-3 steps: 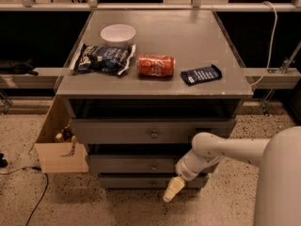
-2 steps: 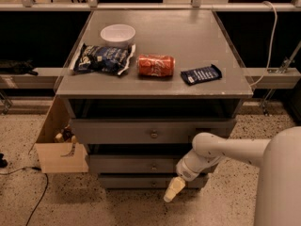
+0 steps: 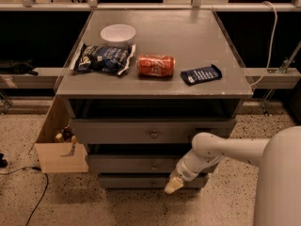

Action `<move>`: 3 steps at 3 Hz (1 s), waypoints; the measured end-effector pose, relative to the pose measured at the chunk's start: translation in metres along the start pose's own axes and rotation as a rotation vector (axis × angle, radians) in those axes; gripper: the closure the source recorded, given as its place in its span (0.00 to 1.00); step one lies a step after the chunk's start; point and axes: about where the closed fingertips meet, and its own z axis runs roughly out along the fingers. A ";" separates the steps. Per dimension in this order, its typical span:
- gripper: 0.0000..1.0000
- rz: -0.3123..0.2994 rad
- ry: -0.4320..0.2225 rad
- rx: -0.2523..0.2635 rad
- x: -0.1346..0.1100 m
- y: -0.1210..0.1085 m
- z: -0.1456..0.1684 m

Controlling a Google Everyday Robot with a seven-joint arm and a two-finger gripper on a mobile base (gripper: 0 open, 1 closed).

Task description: Close middle drawer

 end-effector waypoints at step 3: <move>0.92 0.013 -0.041 0.139 -0.020 -0.040 -0.022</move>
Offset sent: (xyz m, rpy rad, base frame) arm 0.0785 -0.0196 0.0368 -0.0453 -0.2402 -0.1352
